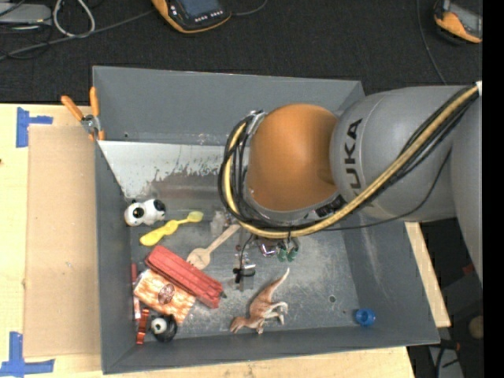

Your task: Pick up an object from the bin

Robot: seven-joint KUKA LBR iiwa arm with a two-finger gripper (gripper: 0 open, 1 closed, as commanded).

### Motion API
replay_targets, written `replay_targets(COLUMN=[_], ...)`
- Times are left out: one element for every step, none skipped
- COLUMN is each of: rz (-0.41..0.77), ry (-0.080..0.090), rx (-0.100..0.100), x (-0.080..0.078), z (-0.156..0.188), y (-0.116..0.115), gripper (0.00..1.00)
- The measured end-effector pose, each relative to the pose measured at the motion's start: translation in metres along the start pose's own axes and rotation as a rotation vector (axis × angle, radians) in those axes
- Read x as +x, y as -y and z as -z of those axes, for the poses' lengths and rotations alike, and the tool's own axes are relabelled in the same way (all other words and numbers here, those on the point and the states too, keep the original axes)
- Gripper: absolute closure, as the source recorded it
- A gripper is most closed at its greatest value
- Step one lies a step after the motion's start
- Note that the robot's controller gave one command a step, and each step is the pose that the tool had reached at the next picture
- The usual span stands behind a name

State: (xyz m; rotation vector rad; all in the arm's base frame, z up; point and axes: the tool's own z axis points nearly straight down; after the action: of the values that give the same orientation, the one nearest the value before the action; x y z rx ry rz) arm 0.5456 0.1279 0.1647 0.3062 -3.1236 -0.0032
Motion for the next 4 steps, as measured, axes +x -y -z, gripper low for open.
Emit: replay_targets(rz=[0.017, 0.082, 0.052, 0.103], ry=[-0.001, 0.005, 0.007, 0.003], rx=[-0.001, 0.0, -0.004, 0.0], x=[-0.004, 0.025, 0.044, 0.074], z=[0.074, 0.037, -0.005, -0.032], y=[-0.002, 0.015, -0.011, 0.028], gripper=[0.0, 0.0, 0.0, 0.0])
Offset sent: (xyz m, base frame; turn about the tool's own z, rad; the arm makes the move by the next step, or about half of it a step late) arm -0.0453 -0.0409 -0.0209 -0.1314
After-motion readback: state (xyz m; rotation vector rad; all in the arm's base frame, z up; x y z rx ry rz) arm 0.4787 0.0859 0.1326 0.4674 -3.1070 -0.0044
